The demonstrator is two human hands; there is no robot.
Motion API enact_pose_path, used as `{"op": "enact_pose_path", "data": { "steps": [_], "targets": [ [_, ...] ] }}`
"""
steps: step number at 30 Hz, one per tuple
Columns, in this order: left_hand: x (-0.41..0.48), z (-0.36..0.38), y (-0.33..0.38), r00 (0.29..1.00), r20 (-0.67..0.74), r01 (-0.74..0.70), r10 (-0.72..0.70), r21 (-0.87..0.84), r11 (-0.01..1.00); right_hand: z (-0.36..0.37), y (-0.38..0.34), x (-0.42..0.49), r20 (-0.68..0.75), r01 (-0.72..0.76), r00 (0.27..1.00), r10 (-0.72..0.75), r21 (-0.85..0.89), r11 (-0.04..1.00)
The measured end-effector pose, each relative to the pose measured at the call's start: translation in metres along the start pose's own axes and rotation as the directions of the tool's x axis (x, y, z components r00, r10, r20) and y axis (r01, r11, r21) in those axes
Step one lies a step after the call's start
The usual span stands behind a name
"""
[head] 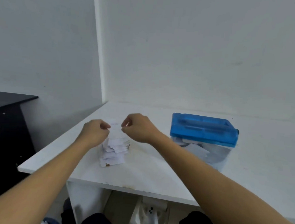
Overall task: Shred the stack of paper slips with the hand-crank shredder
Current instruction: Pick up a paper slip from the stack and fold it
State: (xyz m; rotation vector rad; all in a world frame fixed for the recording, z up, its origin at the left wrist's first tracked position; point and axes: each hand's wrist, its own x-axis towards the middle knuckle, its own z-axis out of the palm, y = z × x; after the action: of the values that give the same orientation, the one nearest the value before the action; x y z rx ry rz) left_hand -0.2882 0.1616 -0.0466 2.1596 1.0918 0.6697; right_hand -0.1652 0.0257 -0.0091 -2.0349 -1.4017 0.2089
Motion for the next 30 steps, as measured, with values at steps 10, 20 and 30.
{"op": "enact_pose_path", "data": {
  "steps": [10,20,30],
  "targets": [
    [0.01,0.026,-0.037,1.0,-0.014,0.023,-0.021,0.219,0.975,0.085,0.035,0.047,0.027,-0.338,0.941,0.338,0.02,0.941],
    [0.005,0.032,-0.039,0.994,-0.106,0.002,0.017,0.181,0.984,0.095,0.036,0.039,-0.069,-0.334,0.939,0.336,0.035,0.942],
    [0.002,0.038,-0.024,0.996,-0.085,0.009,-0.009,0.004,1.0,0.091,0.029,0.038,0.003,-0.416,0.909,0.417,0.091,0.905]
  ]
}}
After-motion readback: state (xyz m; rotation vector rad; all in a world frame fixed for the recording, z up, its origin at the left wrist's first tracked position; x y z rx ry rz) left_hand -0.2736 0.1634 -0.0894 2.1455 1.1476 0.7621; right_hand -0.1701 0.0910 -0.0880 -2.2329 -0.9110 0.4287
